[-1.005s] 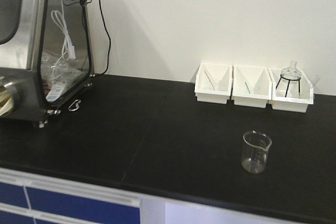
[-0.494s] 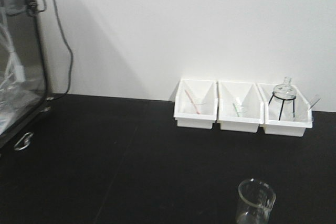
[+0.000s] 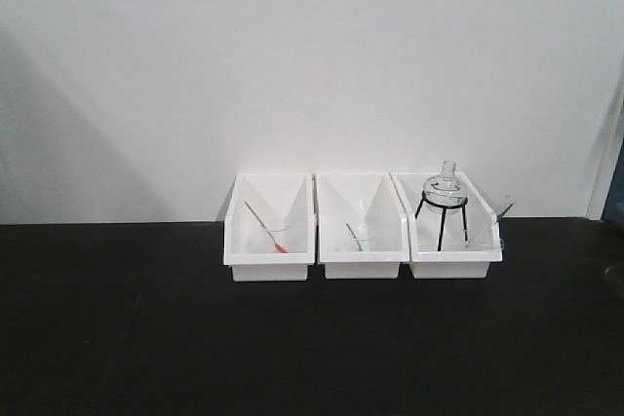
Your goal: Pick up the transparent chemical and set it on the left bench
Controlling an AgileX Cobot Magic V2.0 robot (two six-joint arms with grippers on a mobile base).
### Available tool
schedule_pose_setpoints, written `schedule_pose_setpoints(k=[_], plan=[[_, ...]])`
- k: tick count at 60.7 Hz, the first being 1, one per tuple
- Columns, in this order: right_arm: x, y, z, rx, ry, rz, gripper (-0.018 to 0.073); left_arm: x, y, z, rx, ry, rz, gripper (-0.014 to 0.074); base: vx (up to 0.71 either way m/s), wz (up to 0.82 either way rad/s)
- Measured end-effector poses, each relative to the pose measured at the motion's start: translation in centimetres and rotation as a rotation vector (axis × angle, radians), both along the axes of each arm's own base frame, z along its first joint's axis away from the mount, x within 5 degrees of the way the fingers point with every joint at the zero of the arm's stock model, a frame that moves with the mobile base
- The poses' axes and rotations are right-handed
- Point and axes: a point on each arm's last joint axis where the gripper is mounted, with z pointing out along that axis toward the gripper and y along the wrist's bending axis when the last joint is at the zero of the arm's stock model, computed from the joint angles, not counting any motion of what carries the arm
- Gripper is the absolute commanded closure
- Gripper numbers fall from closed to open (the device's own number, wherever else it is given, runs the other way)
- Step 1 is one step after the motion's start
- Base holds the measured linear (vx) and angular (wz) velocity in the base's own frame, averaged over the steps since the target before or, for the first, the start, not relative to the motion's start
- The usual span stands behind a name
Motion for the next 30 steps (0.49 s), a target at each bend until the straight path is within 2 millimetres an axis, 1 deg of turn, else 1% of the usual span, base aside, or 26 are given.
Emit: schedule_pose_setpoints(k=[13, 30], plan=[[0.0, 0.0, 0.0, 0.0, 0.0, 0.0, 0.0562, 0.0, 0.0, 0.0, 0.0, 0.0, 0.0, 0.06, 0.12, -0.09], [0.0, 0.0, 0.0, 0.0, 0.0, 0.0, 0.0562, 0.0, 0.0, 0.0, 0.0, 0.0, 0.0, 0.06, 0.01, 0.0]])
